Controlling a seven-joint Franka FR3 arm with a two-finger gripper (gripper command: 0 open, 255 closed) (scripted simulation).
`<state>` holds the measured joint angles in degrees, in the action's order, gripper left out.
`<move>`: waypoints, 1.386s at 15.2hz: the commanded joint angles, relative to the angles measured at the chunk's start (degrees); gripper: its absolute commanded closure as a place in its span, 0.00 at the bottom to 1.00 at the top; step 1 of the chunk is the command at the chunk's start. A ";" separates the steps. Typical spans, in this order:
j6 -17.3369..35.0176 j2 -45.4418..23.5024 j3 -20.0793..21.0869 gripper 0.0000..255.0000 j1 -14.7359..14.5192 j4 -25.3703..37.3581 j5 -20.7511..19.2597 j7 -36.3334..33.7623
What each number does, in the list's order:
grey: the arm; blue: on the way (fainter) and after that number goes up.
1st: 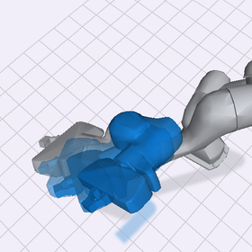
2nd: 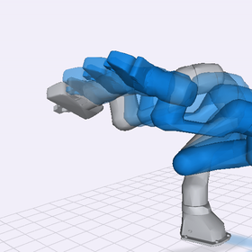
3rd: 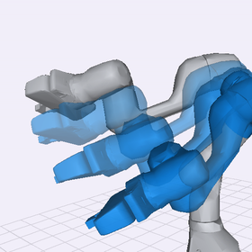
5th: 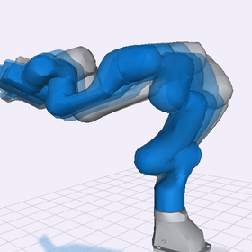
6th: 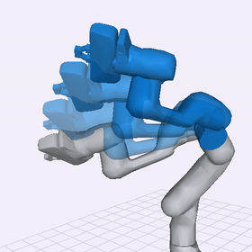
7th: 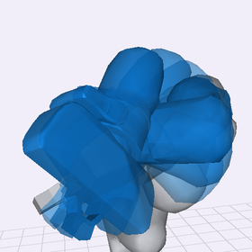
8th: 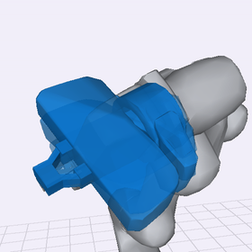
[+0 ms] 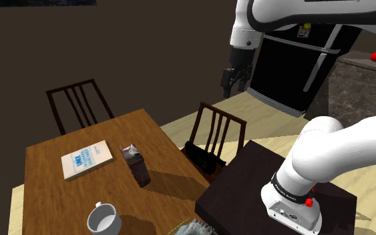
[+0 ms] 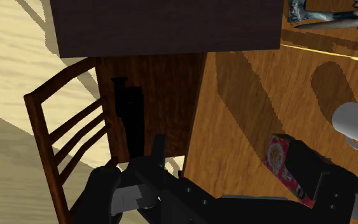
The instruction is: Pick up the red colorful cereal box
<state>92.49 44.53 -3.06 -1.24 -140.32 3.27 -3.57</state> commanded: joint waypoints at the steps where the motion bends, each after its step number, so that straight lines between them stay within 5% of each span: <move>1: 0.00 0.00 0.00 0.00 0.00 0.00 0.00 0.00; 11: 12.99 -15.71 8.18 0.00 -4.22 2.41 6.33 -8.71; 21: 23.06 -35.44 14.87 0.00 -7.20 12.16 8.05 -17.12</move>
<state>114.73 11.35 11.41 -8.32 -129.61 11.43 -20.07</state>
